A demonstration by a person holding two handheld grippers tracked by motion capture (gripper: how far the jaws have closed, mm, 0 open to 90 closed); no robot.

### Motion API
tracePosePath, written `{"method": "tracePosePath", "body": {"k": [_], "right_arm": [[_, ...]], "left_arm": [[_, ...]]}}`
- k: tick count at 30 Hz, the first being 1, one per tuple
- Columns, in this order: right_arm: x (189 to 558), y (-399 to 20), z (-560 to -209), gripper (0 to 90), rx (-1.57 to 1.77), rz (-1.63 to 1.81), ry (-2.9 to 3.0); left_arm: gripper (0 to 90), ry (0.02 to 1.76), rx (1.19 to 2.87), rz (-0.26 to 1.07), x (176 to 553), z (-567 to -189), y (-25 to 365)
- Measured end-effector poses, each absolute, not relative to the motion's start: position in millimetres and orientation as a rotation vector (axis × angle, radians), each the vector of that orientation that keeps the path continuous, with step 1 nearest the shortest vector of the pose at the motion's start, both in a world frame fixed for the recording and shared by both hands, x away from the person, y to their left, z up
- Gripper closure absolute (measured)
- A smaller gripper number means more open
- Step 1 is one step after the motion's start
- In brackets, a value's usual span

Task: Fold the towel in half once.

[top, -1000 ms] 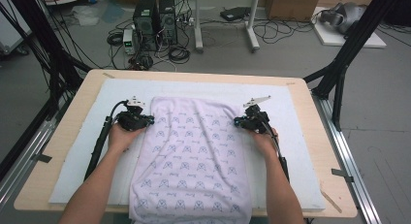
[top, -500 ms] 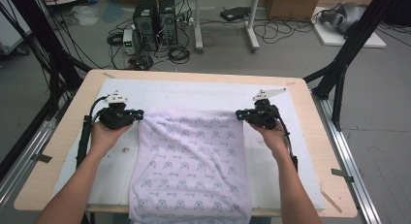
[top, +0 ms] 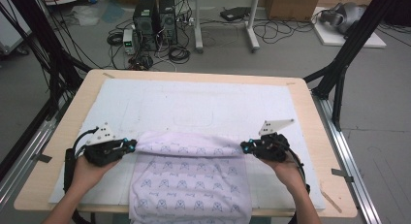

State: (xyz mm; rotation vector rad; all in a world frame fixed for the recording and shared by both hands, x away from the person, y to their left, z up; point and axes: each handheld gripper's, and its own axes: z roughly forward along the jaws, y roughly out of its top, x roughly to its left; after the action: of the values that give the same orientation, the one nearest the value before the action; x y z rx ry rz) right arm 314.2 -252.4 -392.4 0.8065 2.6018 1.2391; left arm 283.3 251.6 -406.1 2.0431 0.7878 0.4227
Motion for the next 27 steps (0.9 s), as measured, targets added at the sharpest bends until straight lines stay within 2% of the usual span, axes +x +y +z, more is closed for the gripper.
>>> {"method": "tracePosePath", "body": {"k": [1,2,4,7,10,17,21,22,23,25,27], "right_arm": [[312,-253,-396,82.9,0.812,1.240,2.618],[309,-255,-401,76.7,0.815,1.245,2.644],[308,-258,-404,67.8,0.826,1.242,2.643],[314,-260,-397,57.5,0.865,1.255,2.593],[328,-252,-391,53.5,0.873,1.252,2.563],[362,-230,-411,51.2,0.941,1.139,2.633],[370,-223,-425,56.9,0.976,1.104,2.696],[371,-221,-428,61.5,0.976,1.084,2.714],[372,-220,-430,66.1,0.977,1.068,2.738],[372,-219,-433,72.9,0.963,1.066,2.766],[372,-219,-430,79.4,0.937,1.064,2.774]], "left_arm": [[80.3,0.776,2.061,0.401,280,-409,253],[71.1,0.781,2.061,0.392,279,-410,254],[59.5,0.791,2.057,0.376,281,-408,256],[51.6,0.814,2.036,0.396,291,-400,253],[50.5,0.848,2.024,0.415,310,-397,245],[54.4,0.932,2.073,0.349,349,-414,229],[53.5,1.003,2.145,0.284,361,-430,226],[55.5,1.005,2.161,0.265,363,-433,226],[63.4,0.980,2.161,0.239,363,-435,225],[77.6,0.939,2.165,0.274,360,-433,221],[84.3,0.914,2.174,0.294,358,-431,219]]}}
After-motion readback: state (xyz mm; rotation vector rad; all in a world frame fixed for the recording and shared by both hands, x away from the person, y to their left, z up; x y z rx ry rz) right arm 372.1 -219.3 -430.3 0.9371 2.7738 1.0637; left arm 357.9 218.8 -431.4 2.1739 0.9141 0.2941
